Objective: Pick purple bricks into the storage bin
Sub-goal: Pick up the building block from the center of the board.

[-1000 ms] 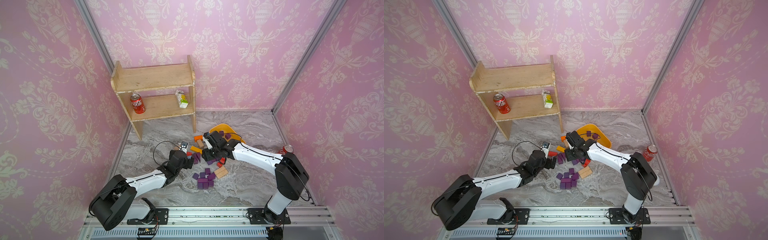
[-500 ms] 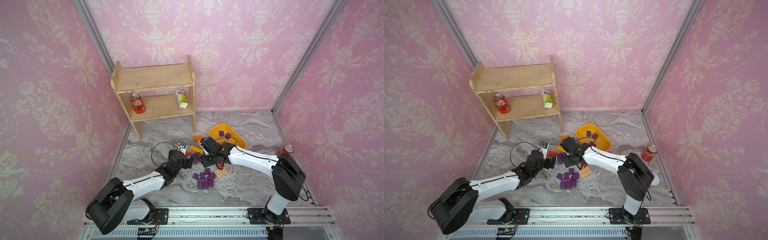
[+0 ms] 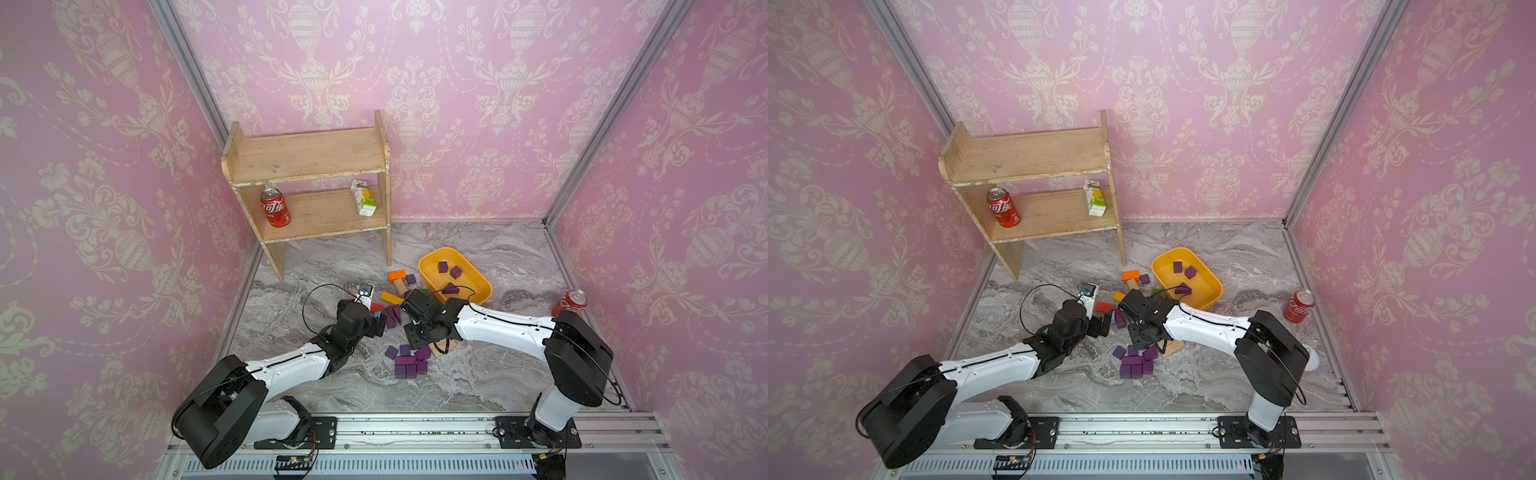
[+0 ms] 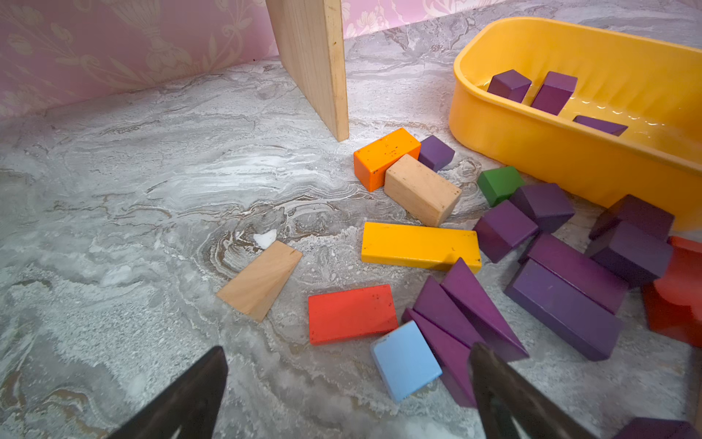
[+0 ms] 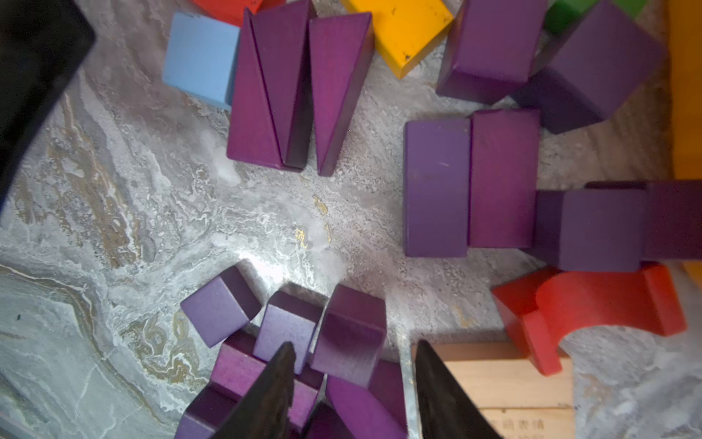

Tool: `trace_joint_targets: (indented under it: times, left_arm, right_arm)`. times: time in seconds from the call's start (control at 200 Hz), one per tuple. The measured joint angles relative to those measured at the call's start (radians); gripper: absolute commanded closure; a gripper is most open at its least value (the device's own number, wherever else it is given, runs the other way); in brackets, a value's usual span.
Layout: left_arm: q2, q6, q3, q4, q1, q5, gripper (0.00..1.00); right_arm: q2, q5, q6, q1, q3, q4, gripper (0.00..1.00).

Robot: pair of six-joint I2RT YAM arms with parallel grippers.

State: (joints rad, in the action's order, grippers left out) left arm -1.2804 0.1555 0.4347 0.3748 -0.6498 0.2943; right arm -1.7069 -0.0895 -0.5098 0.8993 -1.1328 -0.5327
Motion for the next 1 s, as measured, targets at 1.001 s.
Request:
trace_joint_targets:
  times: [1.001]
  left_arm:
    - [0.0, 0.0, 0.0, 0.002, 0.0, 0.0, 0.01]
  right_arm:
    - [-0.1, 0.022, -0.014, 0.0, -0.011, 0.024, 0.7]
